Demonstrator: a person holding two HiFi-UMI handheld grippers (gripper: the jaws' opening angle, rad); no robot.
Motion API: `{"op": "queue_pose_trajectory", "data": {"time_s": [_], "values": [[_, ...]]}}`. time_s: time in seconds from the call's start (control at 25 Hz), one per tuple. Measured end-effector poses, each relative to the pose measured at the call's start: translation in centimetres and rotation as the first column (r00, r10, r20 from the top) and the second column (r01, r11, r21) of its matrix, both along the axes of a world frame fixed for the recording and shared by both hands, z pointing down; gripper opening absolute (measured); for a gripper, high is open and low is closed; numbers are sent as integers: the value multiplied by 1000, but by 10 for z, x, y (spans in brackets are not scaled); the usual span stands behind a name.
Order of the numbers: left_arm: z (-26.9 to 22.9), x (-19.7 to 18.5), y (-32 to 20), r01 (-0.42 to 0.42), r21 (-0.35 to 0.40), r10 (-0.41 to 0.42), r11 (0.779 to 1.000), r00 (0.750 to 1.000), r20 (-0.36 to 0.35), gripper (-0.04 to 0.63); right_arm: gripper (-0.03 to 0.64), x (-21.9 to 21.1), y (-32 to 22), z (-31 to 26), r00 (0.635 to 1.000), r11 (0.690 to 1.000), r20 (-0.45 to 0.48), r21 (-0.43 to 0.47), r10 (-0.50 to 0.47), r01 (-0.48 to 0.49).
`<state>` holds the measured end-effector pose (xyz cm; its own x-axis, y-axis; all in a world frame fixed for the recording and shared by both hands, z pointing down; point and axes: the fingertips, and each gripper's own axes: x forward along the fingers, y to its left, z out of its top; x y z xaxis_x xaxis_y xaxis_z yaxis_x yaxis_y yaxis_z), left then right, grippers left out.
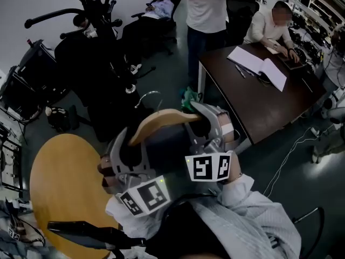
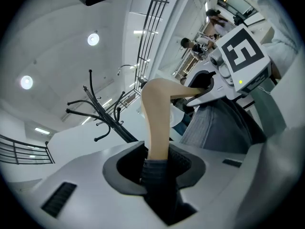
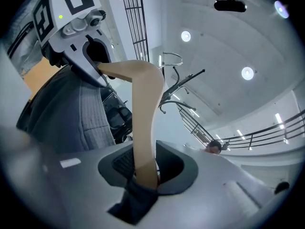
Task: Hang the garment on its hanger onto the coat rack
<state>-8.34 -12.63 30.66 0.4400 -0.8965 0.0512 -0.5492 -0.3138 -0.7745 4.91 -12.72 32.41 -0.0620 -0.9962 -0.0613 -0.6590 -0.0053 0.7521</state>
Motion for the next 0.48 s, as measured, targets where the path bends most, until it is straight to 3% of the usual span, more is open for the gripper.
{"op": "queue_pose_trajectory", "data": {"time_s": [0.24, 0.48], "values": [[-17, 48, -65, 146, 27, -146, 989, 989, -20, 109, 92, 46, -84, -19, 987, 987, -24, 24, -158, 159], [-47, 57, -106, 301, 51, -296, 952, 952, -77, 109, 94, 51, -146, -57, 950, 948, -72, 70, -304, 309]]}}
